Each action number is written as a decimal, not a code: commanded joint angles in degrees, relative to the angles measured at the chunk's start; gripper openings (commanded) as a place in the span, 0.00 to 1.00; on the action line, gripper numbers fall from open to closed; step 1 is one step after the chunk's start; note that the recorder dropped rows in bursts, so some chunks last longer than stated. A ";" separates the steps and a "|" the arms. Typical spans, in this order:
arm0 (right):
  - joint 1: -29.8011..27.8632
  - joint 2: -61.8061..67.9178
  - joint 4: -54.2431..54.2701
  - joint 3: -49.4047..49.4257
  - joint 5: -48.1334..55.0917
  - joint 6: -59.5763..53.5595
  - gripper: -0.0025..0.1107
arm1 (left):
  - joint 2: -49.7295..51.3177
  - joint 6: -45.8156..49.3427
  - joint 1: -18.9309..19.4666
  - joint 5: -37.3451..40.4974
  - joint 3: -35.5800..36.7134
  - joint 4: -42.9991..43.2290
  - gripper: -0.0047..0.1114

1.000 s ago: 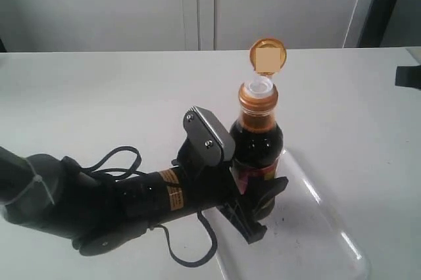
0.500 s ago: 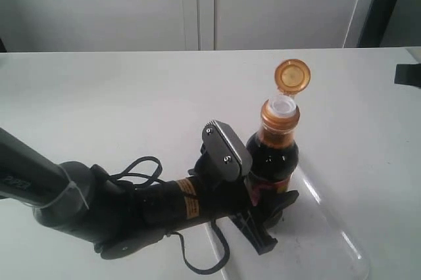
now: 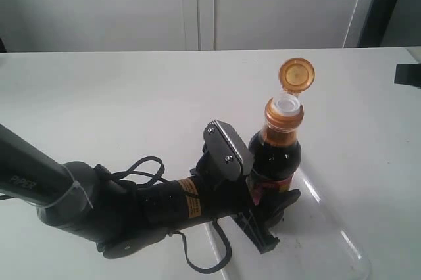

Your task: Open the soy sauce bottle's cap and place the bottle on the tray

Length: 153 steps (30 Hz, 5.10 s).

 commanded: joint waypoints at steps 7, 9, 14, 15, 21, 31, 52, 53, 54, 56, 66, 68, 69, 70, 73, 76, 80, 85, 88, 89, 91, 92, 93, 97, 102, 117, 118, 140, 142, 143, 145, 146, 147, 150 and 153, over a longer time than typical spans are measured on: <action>-0.43 -0.04 0.46 0.22 -0.78 -0.73 0.02 | -0.66 -0.38 -0.24 -4.62 -0.73 -0.19 0.46; -0.43 -0.04 0.46 0.22 -0.78 -0.73 0.02 | -0.66 -0.38 -0.24 -4.62 -0.73 -0.59 0.59; -0.43 -0.04 0.46 0.22 -0.78 -0.73 0.02 | -0.66 -0.38 -0.24 -4.62 -0.73 -0.83 0.87; -0.43 -0.04 0.46 0.22 -0.78 -0.73 0.02 | -0.66 -0.38 -0.24 -4.62 -0.73 -1.22 0.89; -0.43 -0.04 0.46 0.22 -0.78 -0.73 0.02 | -0.66 -0.04 -0.14 -4.62 -0.73 -1.49 0.95; -0.43 -0.04 0.46 0.22 -0.78 -0.73 0.02 | -4.35 0.55 -0.14 -4.62 -0.73 -2.56 0.95; -0.43 -0.04 1.04 0.22 -0.78 -0.73 0.02 | -9.53 4.28 -0.14 -4.62 -0.73 -8.09 0.95; -0.43 -0.04 1.20 0.22 -0.78 -0.73 0.02 | -9.53 4.28 -0.14 -4.62 -0.73 -9.12 0.95; -0.43 -0.04 1.20 0.22 -0.78 -0.73 0.02 | -9.53 4.28 -0.14 -4.62 -0.73 -10.04 0.95; -0.43 -0.04 1.17 0.22 -0.68 -0.73 0.02 | -9.53 4.28 -0.14 -4.62 -0.73 -12.08 0.95; -0.43 -0.04 1.36 0.22 -0.46 -0.73 0.02 | -9.55 0.94 -0.14 -3.53 -5.43 -11.40 0.95; -0.43 -0.04 1.47 0.22 -0.46 -0.73 0.02 | -9.66 0.94 -0.14 -3.65 -5.62 -11.40 0.95; -0.43 -0.04 1.47 0.22 -0.46 -0.73 0.02 | -9.66 0.94 -0.14 -3.54 -5.62 -11.40 0.95; -0.43 -0.04 1.62 0.22 -0.46 -0.73 0.02 | -9.66 1.09 -0.14 -3.54 -5.62 -11.40 0.95; -0.43 -0.04 1.60 0.22 -0.56 -0.73 0.02 | -10.04 1.10 -0.14 -3.54 -5.62 -11.38 0.95; -0.43 -0.04 1.60 0.22 -0.46 -0.73 0.02 | -10.70 1.10 -0.14 -3.67 -5.76 -11.38 0.95; -0.43 -0.04 1.60 0.22 -0.34 -0.73 0.02 | -11.66 1.10 -0.14 -3.41 -6.50 -11.38 0.95; -0.43 -0.04 1.60 0.22 -0.24 -0.73 0.02 | -12.84 1.10 -0.14 -0.62 -8.17 -11.38 0.95; -0.43 -0.04 1.60 0.22 -0.10 -0.73 0.02 | -13.22 1.32 -0.14 -0.60 -8.94 -11.38 0.95; -0.43 -0.04 1.60 0.22 0.03 -0.73 0.02 | -13.32 1.32 -0.14 -0.49 -9.38 -11.38 0.95; -0.43 -0.04 1.60 0.22 0.03 -0.73 0.02 | -13.65 1.32 -0.14 -0.73 -9.71 -11.38 0.95; -0.43 -0.04 1.60 0.22 0.03 -0.73 0.02 | -13.80 1.32 -0.14 -0.73 -9.85 -11.38 0.95; -0.43 -0.04 1.60 0.22 0.03 -0.73 0.02 | -13.99 1.32 -0.14 -0.73 -9.98 -11.38 0.95; -0.43 -0.04 1.60 0.22 -0.09 -0.73 0.02 | -14.51 1.52 -0.14 -0.65 -10.85 -11.28 0.95; -0.43 -0.04 1.72 0.22 -0.09 -0.73 0.02 | -15.81 1.52 -0.14 -0.59 -11.47 -11.28 0.94; -0.43 -0.04 1.99 0.22 -1.38 -0.73 0.02 | -34.98 2.91 -0.14 38.45 -11.36 -6.58 0.65; -0.43 -0.04 1.99 0.22 -1.48 -0.73 0.02 | -36.40 3.19 -0.14 42.58 -11.36 -6.58 0.57; -0.43 -0.04 2.46 0.11 0.36 -7.36 0.02 | -46.88 6.26 5.29 85.67 -11.36 -6.58 0.04; -0.43 -0.04 2.46 0.11 1.56 -10.12 0.02 | -48.06 6.48 7.09 91.08 -11.36 -6.58 0.04; -0.43 -0.04 2.46 0.11 2.06 -11.42 0.02 | -48.49 6.67 7.76 93.33 -11.36 -6.58 0.04; -0.43 -0.04 2.46 0.11 2.92 -13.58 0.02 | -49.76 7.45 9.13 99.09 -11.36 -6.25 0.04; -0.43 -0.04 2.46 0.11 3.17 -14.27 0.02 | -50.41 7.55 9.57 101.79 -11.36 -5.98 0.04; -0.43 -0.04 2.35 -0.15 3.75 -14.87 0.02 | -51.15 7.55 9.87 104.23 -11.36 -5.58 0.04; -0.43 0.06 1.83 -1.39 6.77 -15.27 0.02 | -53.35 7.55 10.65 110.78 -11.36 -5.24 0.04; -0.43 0.89 0.67 -4.22 13.32 -15.27 0.02 | -55.69 7.55 10.70 117.62 -11.36 -4.60 0.04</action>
